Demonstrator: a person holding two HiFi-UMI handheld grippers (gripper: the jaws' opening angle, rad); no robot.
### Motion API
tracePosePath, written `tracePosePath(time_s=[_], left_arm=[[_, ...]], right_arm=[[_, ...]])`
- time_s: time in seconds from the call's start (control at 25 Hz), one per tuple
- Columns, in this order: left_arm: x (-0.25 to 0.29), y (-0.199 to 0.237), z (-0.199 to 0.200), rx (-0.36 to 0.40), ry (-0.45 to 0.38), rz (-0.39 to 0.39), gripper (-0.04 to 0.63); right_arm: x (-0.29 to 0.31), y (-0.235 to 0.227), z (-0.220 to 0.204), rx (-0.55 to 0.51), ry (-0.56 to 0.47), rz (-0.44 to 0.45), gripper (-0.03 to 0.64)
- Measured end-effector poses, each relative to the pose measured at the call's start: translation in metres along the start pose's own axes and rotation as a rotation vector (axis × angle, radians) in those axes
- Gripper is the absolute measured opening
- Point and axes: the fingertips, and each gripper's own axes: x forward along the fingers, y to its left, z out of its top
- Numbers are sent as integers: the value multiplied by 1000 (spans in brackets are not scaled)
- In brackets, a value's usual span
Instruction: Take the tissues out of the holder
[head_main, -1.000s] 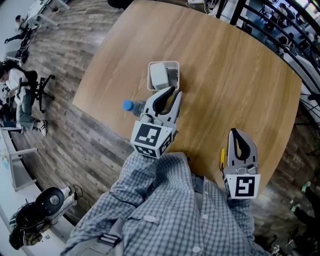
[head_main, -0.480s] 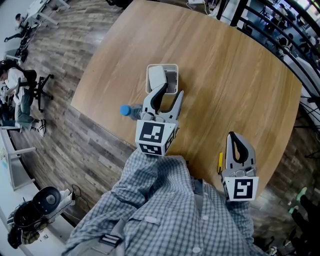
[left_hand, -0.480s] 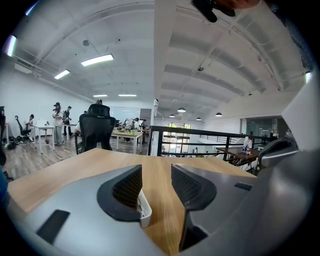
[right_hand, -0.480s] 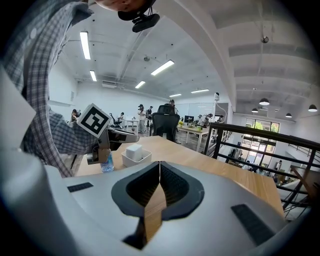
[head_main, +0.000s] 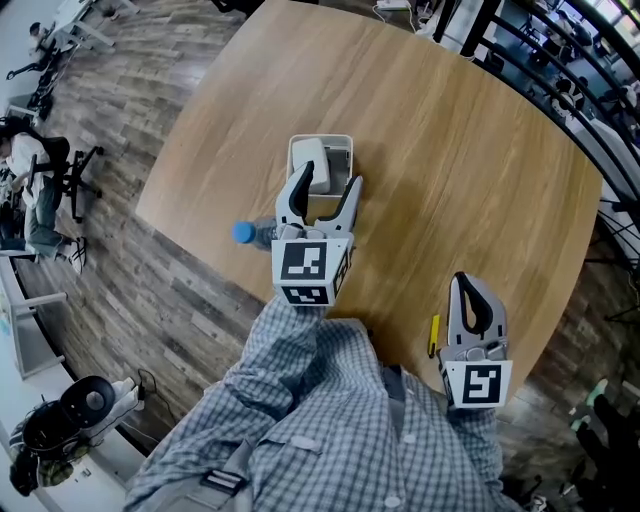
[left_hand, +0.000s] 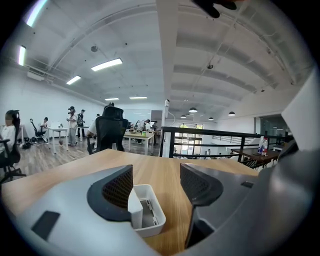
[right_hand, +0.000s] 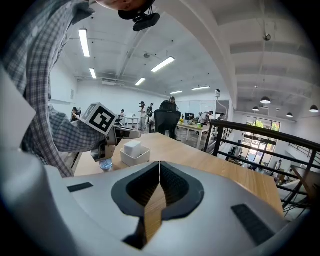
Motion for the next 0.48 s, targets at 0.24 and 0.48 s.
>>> tracePosePath(time_s=[0.24,0.48], left_arm=[[7,13,-4,-9,17,73,308],[13,25,-14,-33,42,108,308]], right_arm=[[3,-3,4,14,-7,-8,14],[5,-6,4,2,-2,-8,14]])
